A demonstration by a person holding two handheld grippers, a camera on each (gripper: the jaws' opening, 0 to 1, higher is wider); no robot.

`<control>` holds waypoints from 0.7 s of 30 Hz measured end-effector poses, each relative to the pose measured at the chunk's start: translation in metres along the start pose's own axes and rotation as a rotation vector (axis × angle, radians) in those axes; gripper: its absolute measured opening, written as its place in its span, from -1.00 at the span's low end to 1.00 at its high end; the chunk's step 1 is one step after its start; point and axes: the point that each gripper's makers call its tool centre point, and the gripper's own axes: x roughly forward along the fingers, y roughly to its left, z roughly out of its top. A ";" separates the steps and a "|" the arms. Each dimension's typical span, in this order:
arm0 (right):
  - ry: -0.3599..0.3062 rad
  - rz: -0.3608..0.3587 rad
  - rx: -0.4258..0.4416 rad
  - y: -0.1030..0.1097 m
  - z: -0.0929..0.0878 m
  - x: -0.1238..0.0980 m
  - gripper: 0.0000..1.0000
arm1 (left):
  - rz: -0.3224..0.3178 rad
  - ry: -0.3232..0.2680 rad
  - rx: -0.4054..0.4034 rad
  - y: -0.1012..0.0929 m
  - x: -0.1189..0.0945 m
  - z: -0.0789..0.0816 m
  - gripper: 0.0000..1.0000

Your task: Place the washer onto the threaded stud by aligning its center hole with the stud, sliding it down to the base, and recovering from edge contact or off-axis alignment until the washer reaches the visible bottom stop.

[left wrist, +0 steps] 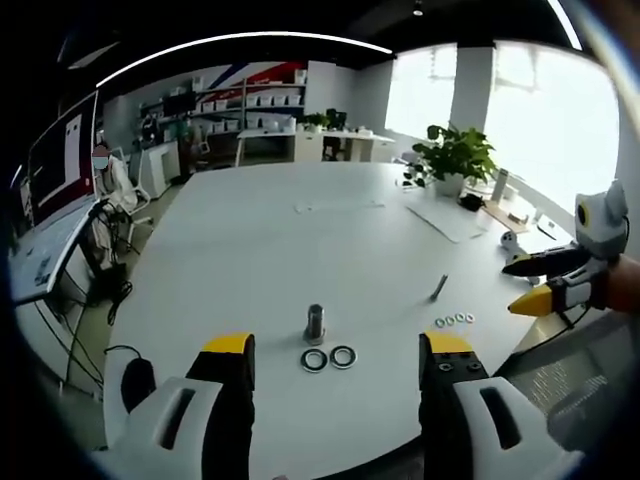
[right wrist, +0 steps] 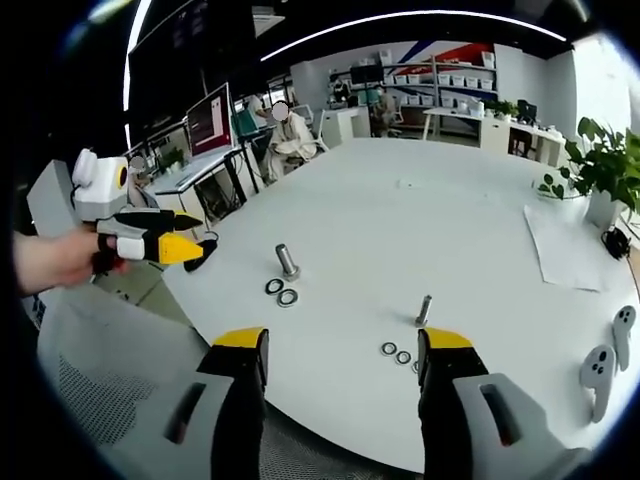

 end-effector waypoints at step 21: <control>0.012 -0.013 0.021 -0.005 -0.003 0.000 0.25 | 0.014 0.058 0.025 0.001 0.002 -0.013 0.28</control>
